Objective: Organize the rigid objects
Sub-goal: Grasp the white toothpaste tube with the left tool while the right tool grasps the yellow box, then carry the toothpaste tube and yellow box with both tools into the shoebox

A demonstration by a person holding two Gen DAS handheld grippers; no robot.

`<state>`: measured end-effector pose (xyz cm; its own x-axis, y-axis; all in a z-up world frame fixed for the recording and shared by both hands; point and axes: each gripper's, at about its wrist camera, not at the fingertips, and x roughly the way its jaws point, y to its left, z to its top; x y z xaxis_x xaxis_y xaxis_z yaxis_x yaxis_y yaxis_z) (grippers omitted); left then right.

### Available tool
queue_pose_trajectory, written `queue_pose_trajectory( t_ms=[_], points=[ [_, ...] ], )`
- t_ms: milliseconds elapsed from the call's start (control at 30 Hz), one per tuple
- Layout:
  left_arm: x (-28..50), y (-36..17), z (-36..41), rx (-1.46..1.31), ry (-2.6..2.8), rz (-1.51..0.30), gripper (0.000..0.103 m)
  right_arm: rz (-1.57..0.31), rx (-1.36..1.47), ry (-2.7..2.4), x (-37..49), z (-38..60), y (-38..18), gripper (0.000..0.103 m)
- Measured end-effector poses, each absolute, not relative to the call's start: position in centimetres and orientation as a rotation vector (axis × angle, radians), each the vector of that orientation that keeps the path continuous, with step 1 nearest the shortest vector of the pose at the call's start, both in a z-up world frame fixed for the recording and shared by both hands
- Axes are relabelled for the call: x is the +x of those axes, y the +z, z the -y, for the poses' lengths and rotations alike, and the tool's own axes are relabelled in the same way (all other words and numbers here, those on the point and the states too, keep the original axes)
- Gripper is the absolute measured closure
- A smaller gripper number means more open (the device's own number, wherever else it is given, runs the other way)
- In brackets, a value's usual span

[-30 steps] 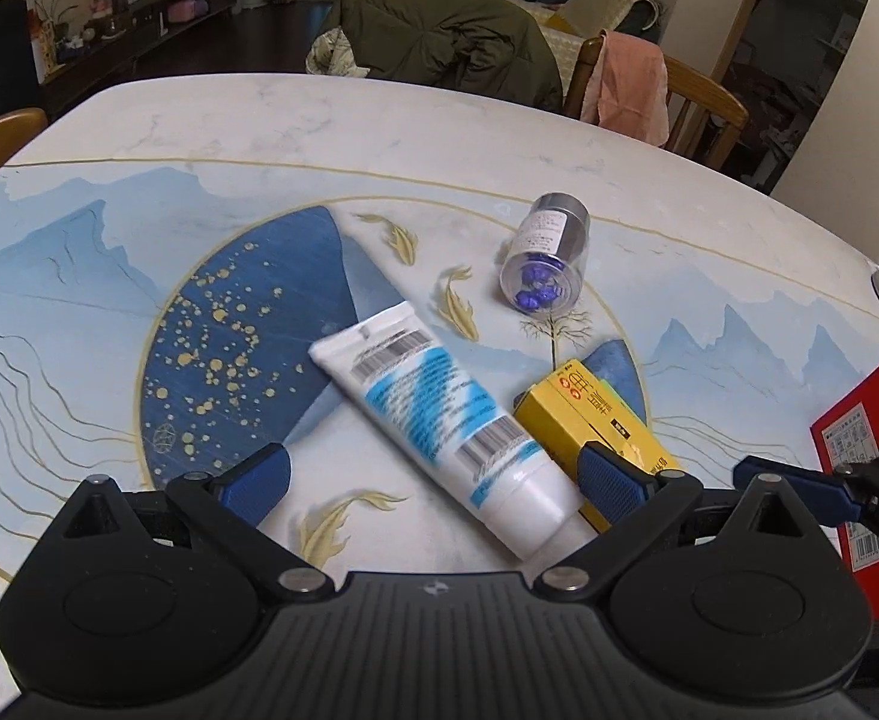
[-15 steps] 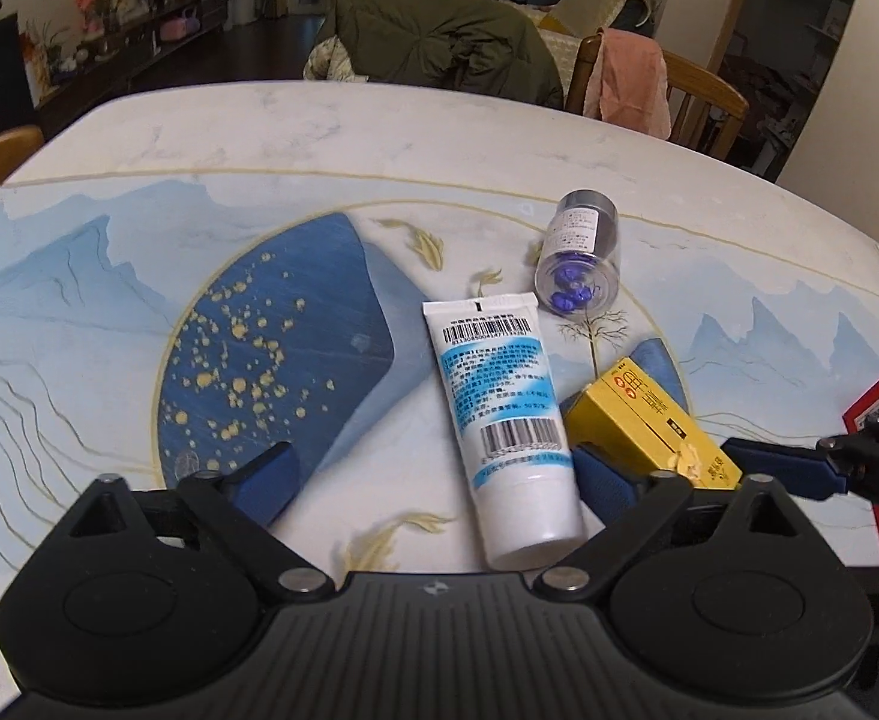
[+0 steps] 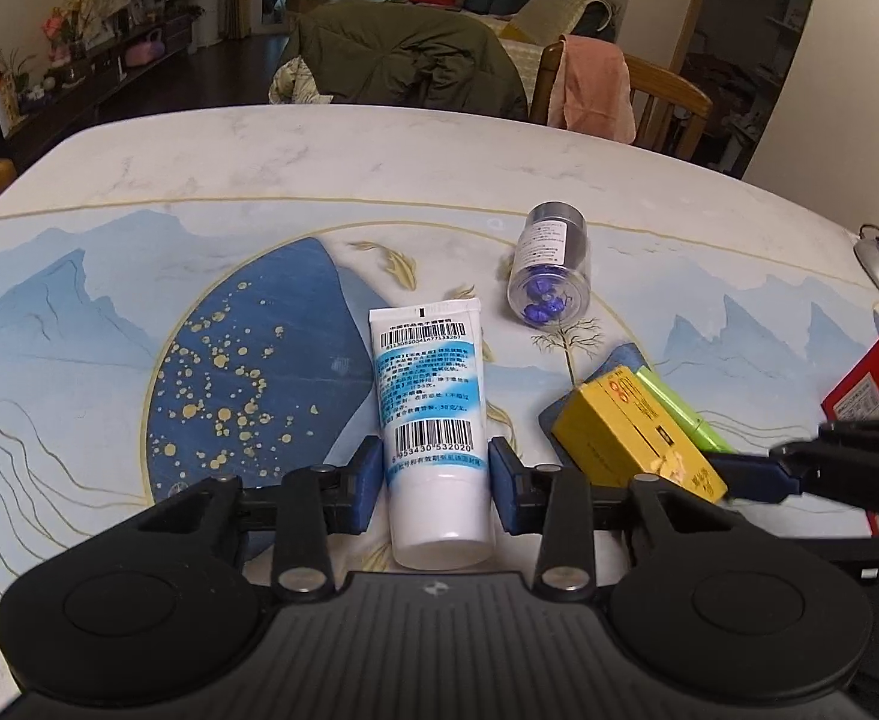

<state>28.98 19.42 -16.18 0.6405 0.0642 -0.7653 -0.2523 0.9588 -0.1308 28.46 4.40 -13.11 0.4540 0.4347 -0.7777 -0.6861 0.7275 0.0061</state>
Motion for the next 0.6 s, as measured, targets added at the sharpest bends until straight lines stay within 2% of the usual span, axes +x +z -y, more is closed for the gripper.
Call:
queue_pose_trajectory(
  t_ms=[300,600],
  points=[
    [27.0,-15.7,-19.8,-0.297,0.164,-0.866,0.067,-0.908,-0.214,0.635,26.8,-2.4,-12.2,0.075],
    [23.0,-13.6,-19.2,-0.385,0.123,-0.863,0.067,-0.877,-0.147,0.583,23.5,0.5,-9.1,0.075]
  ],
)
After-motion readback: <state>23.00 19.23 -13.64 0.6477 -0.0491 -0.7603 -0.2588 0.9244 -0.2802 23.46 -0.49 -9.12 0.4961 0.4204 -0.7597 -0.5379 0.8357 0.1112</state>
